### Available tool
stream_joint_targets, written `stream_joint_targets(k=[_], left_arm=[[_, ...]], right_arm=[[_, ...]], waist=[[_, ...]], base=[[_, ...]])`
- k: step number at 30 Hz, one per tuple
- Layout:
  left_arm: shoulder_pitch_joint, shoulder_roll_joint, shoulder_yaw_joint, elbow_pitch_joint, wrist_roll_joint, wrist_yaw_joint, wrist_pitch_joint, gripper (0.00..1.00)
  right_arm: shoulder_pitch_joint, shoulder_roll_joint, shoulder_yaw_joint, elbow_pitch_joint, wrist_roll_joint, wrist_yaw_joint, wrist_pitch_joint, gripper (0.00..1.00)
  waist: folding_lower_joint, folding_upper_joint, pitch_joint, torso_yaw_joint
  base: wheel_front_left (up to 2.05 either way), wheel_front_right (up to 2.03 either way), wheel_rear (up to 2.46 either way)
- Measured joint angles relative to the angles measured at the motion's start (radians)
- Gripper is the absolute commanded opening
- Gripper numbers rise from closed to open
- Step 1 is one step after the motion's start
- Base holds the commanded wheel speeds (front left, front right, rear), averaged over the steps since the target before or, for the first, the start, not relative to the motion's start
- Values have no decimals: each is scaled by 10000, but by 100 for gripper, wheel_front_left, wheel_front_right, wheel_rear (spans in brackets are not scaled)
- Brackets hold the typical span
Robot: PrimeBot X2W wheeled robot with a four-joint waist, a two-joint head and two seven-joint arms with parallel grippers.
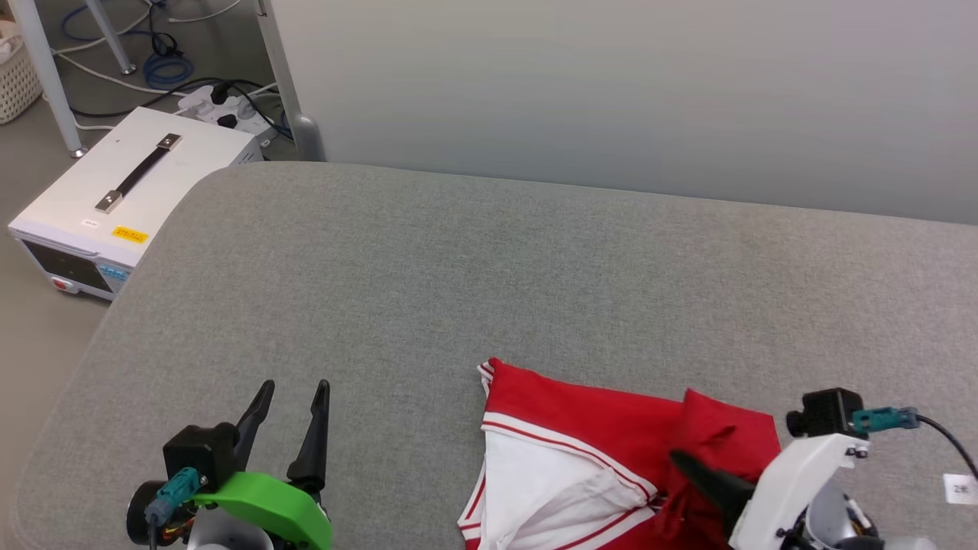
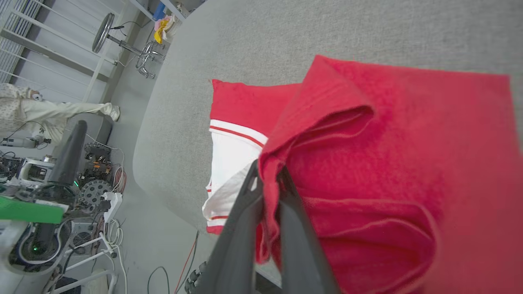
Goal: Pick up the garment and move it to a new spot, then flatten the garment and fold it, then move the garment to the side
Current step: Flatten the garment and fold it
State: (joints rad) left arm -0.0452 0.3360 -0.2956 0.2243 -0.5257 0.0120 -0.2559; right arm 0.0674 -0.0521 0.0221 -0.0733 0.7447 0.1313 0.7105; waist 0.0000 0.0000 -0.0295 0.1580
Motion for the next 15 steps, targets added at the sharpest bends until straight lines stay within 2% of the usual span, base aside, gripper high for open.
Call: stream_joint_targets(k=[9,15], left_arm=[[55,13,-92,23,0,-2,17,100],[53,17,-199,13,-2,-6,35,100]], right_arm=[[-906,23,2412,1643,1824,-2,-1733,0],[-2004,40,3488,3329,2569,-2,-3083,0]], waist=[[0,0,-105,252],[0,0,-86,534]], base=[[0,0,0],[0,0,0]])
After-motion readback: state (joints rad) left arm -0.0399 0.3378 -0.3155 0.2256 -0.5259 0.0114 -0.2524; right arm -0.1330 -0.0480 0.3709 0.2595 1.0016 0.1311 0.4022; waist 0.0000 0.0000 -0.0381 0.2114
